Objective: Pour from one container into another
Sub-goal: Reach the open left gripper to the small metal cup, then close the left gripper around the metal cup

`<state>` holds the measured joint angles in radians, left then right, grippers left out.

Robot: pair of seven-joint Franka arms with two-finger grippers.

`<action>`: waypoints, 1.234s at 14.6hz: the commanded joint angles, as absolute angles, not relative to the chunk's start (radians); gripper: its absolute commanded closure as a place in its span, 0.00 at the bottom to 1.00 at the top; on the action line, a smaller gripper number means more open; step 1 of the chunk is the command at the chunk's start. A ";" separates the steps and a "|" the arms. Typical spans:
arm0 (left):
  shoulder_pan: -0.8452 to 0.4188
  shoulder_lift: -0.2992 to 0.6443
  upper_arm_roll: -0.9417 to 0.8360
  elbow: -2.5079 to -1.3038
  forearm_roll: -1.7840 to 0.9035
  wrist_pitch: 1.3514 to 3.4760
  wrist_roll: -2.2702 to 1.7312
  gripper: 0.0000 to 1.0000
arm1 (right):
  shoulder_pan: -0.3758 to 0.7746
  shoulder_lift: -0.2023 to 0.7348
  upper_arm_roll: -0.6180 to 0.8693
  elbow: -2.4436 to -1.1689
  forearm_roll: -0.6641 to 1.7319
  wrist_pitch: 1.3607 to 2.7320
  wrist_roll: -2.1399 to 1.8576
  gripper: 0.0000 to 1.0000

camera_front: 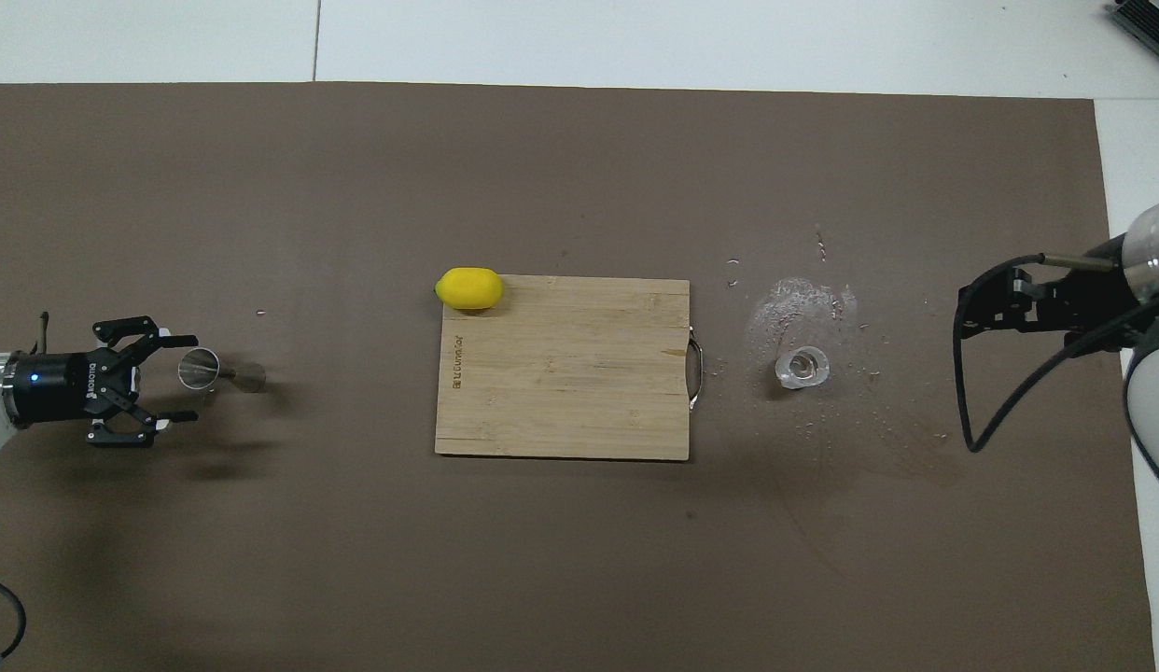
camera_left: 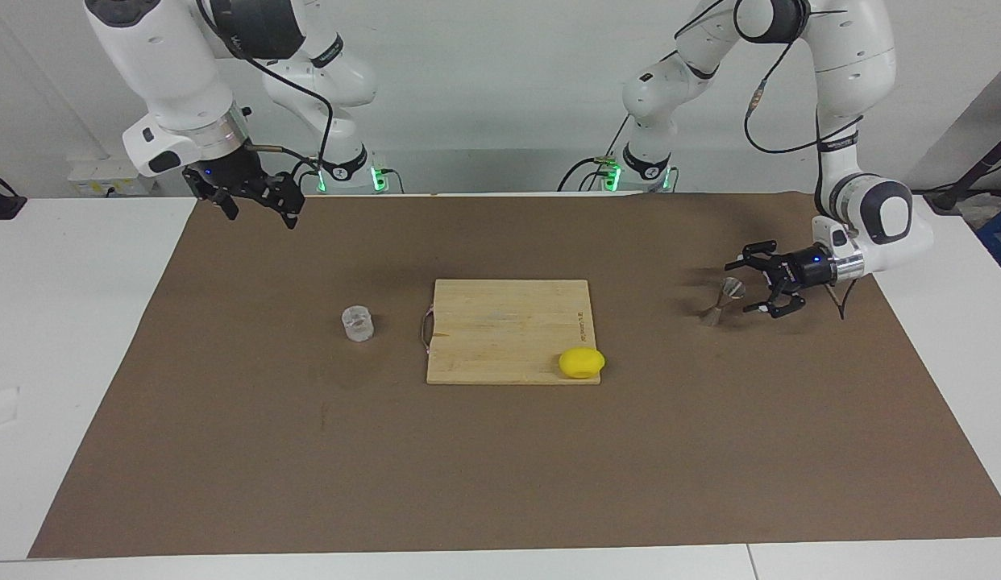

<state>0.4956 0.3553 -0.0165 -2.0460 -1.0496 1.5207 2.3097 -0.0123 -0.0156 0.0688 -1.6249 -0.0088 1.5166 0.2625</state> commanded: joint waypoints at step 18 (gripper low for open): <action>0.462 0.342 -0.003 -2.065 -1.123 1.497 2.396 0.54 | -0.025 -0.035 0.075 -1.648 -0.014 1.539 0.241 0.00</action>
<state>0.4766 0.3548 -0.0175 -2.0466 -1.1013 1.4936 2.3711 -0.0123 -0.0156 0.0688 -1.6249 -0.0088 1.5166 0.2625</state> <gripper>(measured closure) 0.467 0.000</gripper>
